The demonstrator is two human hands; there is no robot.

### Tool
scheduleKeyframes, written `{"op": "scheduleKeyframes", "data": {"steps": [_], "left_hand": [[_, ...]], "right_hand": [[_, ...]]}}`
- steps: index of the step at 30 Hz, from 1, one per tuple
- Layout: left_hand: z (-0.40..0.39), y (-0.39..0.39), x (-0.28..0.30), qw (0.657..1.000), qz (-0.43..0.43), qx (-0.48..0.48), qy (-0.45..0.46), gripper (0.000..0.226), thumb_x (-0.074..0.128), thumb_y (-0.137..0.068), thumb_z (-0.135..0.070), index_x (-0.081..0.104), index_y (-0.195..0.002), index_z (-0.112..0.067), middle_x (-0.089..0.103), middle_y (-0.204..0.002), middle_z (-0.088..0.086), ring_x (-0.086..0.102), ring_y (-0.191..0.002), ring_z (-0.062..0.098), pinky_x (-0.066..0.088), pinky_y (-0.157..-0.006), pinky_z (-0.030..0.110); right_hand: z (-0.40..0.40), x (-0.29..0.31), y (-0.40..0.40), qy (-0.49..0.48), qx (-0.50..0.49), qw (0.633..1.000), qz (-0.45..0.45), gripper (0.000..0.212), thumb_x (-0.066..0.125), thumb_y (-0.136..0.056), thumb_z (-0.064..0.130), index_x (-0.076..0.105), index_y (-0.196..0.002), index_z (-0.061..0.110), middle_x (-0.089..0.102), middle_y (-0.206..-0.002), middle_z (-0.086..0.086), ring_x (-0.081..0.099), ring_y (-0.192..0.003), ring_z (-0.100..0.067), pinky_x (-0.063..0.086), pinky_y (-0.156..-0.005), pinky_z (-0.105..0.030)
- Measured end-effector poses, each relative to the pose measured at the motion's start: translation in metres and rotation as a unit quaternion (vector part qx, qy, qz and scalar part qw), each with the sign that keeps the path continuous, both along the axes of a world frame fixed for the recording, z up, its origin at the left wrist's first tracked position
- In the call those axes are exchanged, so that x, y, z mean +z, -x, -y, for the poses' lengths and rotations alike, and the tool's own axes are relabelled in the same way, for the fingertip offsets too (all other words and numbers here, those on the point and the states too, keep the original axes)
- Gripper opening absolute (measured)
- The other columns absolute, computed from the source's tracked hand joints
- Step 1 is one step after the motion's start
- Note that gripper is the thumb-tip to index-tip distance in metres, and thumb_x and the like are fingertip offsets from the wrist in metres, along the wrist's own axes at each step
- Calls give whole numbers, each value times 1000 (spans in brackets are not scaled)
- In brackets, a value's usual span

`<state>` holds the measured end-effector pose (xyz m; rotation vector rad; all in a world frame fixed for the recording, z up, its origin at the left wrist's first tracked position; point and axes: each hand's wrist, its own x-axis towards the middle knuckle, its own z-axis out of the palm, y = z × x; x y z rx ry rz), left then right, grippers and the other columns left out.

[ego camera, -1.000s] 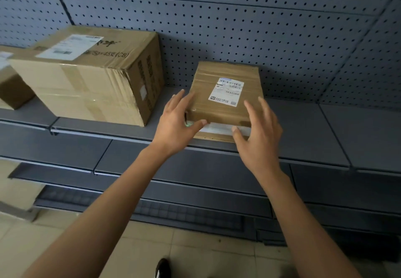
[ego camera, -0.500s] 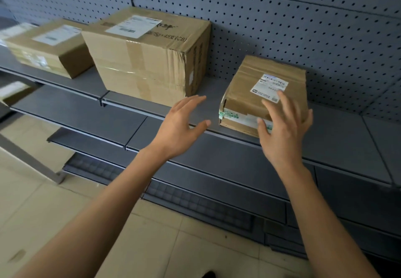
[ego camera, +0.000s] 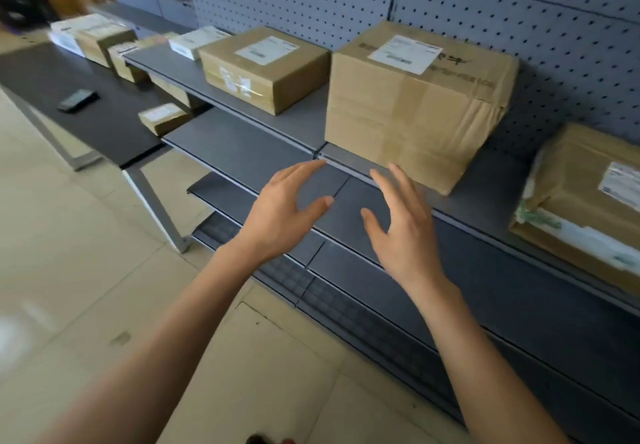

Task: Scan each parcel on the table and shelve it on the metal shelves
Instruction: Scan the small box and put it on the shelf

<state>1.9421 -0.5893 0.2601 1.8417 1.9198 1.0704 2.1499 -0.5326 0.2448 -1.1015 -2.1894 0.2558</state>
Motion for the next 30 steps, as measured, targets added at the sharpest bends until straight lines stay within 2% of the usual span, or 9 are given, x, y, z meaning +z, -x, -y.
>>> {"op": "scheduleKeyframes", "data": {"steps": [5,8,10,13,16,19,25,28,30], "left_hand": [[52,101,-3,995,16,95,-9,59,64,-97,-47,44,-151,-36,50,-151,-12,40,-143,11,37,-116,36],[79,151,-4,989,25,147,-6,59,63,-96,-48,45,-151,-36,51,-151,-12,43,-140,10,36,-114,32],[93,179,-6,983,29,183,-9,58,64,-96,-47,45,-150,-36,51,-150,-13,43,-139,8,34,-112,27],[109,214,-10,972,31,234,-20,56,66,-96,-45,47,-148,-38,50,-145,-18,35,-130,-9,27,-105,16],[117,246,-14,964,39,263,-21,58,68,-95,-44,48,-148,-35,51,-147,-17,39,-131,-5,37,-110,29],[110,277,-17,956,34,291,-22,58,69,-94,-44,48,-147,-37,49,-142,-24,33,-121,-16,37,-108,30],[69,338,-7,940,14,342,5,59,68,-95,-43,46,-149,-38,49,-150,-19,41,-139,7,34,-114,32],[52,361,-1,931,6,365,9,59,68,-96,-41,45,-150,-37,48,-151,-18,36,-140,5,26,-111,25],[44,375,0,924,12,382,8,59,67,-96,-41,44,-151,-38,47,-151,-18,35,-140,6,26,-111,26]], "right_hand": [[24,2,116,48,98,993,-42,56,66,-98,22,46,-151,19,35,-162,-3,33,-148,-23,35,-116,-46],[35,6,174,82,148,984,-47,55,63,-101,27,44,-152,22,33,-163,0,28,-150,-18,32,-119,-40],[38,6,208,103,182,977,-41,54,61,-101,28,44,-152,22,31,-164,0,26,-151,-17,30,-121,-44],[36,3,255,117,222,968,-26,48,62,-101,28,51,-146,20,29,-165,1,25,-151,-18,31,-120,-44],[26,-1,299,119,250,960,-27,43,65,-99,23,57,-141,17,31,-164,-1,29,-149,-20,32,-119,-42],[7,-3,343,133,275,952,-34,46,68,-98,22,56,-142,17,33,-163,-1,32,-148,-21,36,-117,-44],[-51,4,418,137,313,939,-47,54,68,-96,31,52,-147,20,32,-164,0,33,-149,-20,36,-116,-40],[-80,11,451,135,335,932,-40,56,67,-96,33,51,-148,20,29,-165,4,30,-150,-17,32,-117,-36],[-95,13,471,134,350,927,-28,58,68,-96,32,48,-149,20,28,-166,2,27,-152,-17,29,-119,-35]]}}
